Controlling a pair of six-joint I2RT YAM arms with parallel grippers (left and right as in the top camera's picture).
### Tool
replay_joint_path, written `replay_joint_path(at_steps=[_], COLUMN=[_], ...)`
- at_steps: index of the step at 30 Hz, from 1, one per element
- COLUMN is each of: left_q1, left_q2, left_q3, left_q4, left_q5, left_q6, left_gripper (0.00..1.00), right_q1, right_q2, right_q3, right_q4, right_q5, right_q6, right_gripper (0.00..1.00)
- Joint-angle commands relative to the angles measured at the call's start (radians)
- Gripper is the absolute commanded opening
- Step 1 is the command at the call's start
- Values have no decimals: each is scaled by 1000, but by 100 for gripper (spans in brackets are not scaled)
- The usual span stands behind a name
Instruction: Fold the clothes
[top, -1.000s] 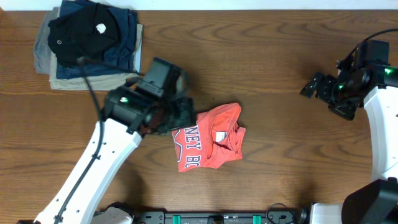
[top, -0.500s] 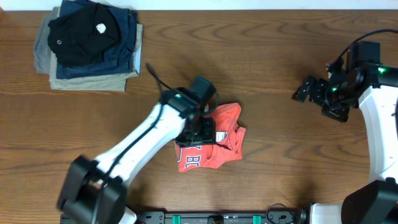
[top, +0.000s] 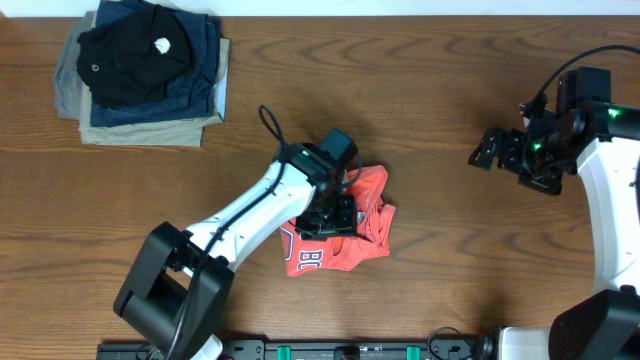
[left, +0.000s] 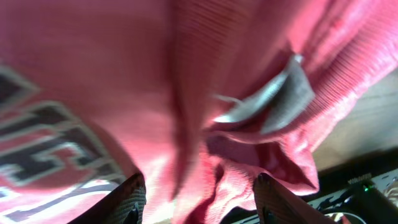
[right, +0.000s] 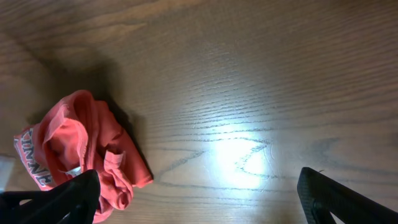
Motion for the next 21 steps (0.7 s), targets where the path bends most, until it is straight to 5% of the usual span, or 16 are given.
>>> replay_joint_path(at_steps=[1,6,12,14,21], left_q1=[-37,-80,-106,-106,-128], left_q2=[-7,5,4,-5,-77], left_q3=[-3,-3,8,30,67], left_q4=[11,37,70,70,85], left_q5=[19,1,19,65,105], left_q6=[21,20,22,41,62], left_gripper=[57,56,13,6,6], right_q1=[11,12,12,12,12], right_q2=[-12,-12,-12,-12,-12], right_q3=[-4,-24,-69,-81,-101], right_q4=[6,11,34,44,64], right_q5=[-7,-7,-7,-7,-8], right_q6=[-17,-17,-17,-17,-16], right_gripper=[99,99,99,99,99])
